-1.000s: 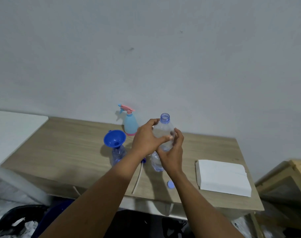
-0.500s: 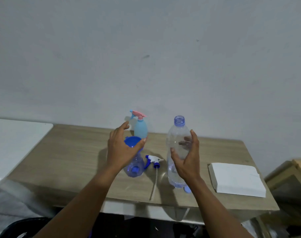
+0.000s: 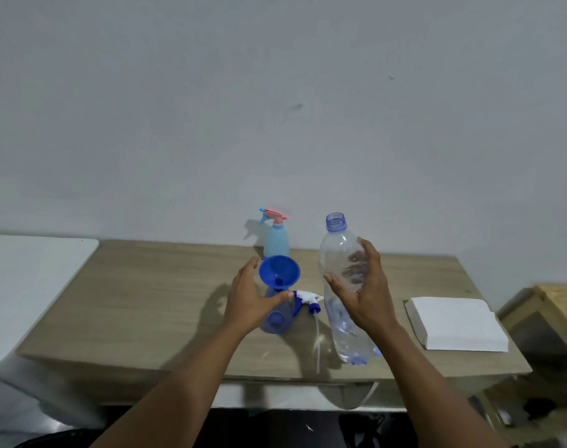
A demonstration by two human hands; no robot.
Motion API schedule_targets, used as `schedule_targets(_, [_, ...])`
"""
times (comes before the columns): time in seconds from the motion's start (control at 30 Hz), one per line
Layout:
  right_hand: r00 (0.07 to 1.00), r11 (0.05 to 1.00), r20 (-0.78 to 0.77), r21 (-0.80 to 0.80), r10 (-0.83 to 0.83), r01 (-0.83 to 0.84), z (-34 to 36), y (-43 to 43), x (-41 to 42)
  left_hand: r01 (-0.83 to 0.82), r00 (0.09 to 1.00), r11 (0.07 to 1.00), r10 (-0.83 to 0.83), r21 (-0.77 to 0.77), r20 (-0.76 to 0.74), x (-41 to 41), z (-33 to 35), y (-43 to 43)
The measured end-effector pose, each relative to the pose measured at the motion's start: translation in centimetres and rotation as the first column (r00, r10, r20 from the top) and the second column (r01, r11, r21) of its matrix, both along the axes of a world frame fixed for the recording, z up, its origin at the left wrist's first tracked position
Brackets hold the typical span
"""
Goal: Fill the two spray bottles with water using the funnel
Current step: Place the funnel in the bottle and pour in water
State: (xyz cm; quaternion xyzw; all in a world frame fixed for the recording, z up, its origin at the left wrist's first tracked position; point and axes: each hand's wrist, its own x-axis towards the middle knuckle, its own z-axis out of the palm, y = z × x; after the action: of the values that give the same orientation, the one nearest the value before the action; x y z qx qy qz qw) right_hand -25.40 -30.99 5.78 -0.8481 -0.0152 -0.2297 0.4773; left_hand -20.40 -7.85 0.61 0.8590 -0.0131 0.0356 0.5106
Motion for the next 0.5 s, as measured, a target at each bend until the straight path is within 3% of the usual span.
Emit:
schedule_targets(0.3, [0.981,0.96,-0.196,-0.273,0.001,-0.055,0.7,-1.1,-0.4,0.074,0.997,0.994,-0.074,-0.077,0.004,1.4,-1.0,0.0])
schedule_targets(0.5, [0.94,0.851,-0.339,-0.482,0.039,-0.209,1.5,-1.4,0.2,0.085,0.996,0.993,-0.085,-0.078,0.005,2.2,-0.8,-0.8])
